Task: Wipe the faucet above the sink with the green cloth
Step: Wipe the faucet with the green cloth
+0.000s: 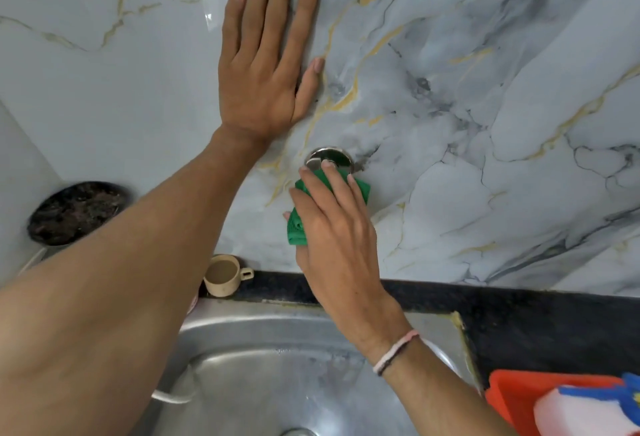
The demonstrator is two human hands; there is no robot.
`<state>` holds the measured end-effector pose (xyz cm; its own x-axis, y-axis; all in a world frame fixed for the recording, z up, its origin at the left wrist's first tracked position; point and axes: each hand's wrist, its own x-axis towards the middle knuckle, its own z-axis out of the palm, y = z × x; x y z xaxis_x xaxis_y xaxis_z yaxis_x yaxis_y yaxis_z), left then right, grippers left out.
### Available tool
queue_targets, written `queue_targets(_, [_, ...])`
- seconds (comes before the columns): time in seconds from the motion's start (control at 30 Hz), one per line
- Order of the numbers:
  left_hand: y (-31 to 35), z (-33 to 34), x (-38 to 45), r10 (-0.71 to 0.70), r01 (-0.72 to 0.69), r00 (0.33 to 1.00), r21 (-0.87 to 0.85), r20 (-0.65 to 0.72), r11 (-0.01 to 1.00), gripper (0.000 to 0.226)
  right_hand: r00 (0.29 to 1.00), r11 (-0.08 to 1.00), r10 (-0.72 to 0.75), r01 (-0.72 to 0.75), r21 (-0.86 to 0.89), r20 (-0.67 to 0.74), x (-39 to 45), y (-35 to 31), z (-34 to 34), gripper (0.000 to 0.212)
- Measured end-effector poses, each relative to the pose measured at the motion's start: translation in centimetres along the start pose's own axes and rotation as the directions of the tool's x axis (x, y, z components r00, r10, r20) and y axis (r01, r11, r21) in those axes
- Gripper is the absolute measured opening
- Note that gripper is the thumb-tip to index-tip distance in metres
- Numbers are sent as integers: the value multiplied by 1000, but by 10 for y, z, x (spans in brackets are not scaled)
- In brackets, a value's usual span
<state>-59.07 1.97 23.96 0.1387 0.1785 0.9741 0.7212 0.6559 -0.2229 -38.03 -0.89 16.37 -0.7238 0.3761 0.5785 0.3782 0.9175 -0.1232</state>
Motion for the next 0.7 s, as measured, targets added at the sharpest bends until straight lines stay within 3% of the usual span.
queue_targets(0.13, [-1, 4, -5, -5, 5, 1000, 3, -6, 1000, 61, 974, 981, -191, 192, -2, -121, -30, 5, 12, 24])
queue_targets(0.27, [-2, 6, -6, -9, 9, 1000, 10, -19, 1000, 60, 920, 921, -389, 389, -1, -42, -76, 17, 24, 34])
queue_targets(0.33, [0, 6, -7, -17, 17, 1000, 8, -18, 1000, 60, 901, 900, -427, 431, 65, -73, -98, 26, 29, 26])
queue_targets(0.43, [0, 5, -4, -20, 20, 1000, -6, -13, 1000, 61, 916, 867, -358, 397, 301, -178, -124, 38, 29, 17])
queue_targets(0.5, [0, 3, -3, -19, 19, 1000, -7, -17, 1000, 61, 980, 781, -97, 182, 597, -172, -138, 43, 26, 18])
queue_targets(0.53, [0, 3, -3, -20, 19, 1000, -13, -17, 1000, 61, 984, 682, 130, 2, 731, -124, -140, 45, 23, 18])
queue_targets(0.57, [0, 2, -3, -19, 19, 1000, -20, -15, 1000, 62, 915, 520, 401, -199, 831, -32, -135, 49, 20, 18])
queue_targets(0.6, [0, 1, -4, -17, 17, 1000, -19, -12, 1000, 62, 746, 269, 655, -375, 887, 116, -124, 55, 19, 18])
queue_targets(0.63, [0, 1, -3, -14, 14, 1000, -14, -11, 1000, 62, 523, -48, 781, -497, 867, 342, -107, 65, 21, 19])
queue_targets(0.67, [1, 0, -3, -10, 10, 1000, -10, -11, 1000, 62, 344, -342, 730, -563, 752, 590, -86, 75, 24, 24])
queue_targets(0.7, [1, 1, -2, -8, 8, 1000, -11, -10, 1000, 62, 277, -532, 572, -592, 606, 772, -63, 81, 26, 31])
